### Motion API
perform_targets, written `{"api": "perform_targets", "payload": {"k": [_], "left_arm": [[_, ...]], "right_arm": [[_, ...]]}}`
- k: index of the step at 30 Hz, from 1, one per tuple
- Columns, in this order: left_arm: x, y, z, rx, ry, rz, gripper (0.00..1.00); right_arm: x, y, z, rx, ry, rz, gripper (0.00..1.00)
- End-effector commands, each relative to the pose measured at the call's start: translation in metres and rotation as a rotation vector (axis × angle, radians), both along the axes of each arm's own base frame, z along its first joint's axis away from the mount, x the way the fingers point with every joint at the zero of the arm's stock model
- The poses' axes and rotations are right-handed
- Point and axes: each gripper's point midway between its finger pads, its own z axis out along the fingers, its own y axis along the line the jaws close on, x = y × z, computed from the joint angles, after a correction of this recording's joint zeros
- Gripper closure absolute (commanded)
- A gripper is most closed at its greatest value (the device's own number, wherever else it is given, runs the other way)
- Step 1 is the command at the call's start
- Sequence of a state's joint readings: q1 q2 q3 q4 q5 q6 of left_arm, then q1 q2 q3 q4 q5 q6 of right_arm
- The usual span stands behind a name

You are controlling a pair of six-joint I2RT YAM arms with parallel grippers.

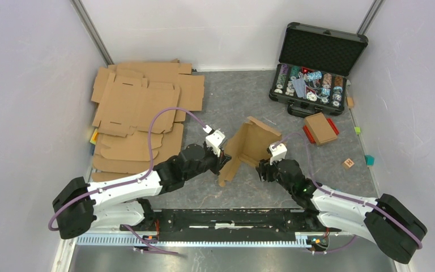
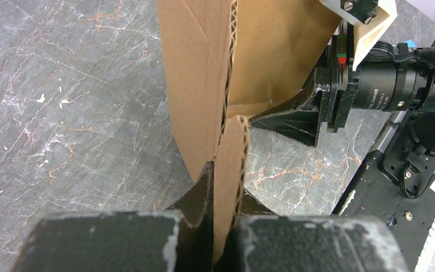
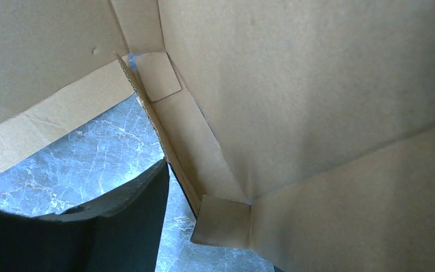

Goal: Fold the paper box

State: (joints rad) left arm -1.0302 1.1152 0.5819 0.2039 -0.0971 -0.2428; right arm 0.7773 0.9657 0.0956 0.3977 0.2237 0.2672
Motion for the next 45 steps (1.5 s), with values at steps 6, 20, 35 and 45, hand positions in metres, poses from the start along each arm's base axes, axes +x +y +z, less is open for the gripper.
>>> {"api": "perform_targets", "payload": {"k": [6,20,35,45], "left_arm": [[-0.014,-0.017,0.009,-0.072,0.036,-0.055,0.98],[-0.006,-0.005,0.008,-0.052,0.022,0.023,0.98],[0.006,0.018,0.013,0.009,-0.032,0.121,0.98],[0.016,0.033,0.016,0.056,-0.064,0.194,0.98]], "right_arm": [[0.005,0.013,0.010,0.042,0.012,-0.002,0.13],[0.006,-0.014,0.029,0.147,-0.060,-0.153,0.02],[0.001,-0.050,0.028,0.116,-0.057,-0.303,0.02],[0.005,-0.054,0.040,0.128,-0.134,-0.302,0.21]]}}
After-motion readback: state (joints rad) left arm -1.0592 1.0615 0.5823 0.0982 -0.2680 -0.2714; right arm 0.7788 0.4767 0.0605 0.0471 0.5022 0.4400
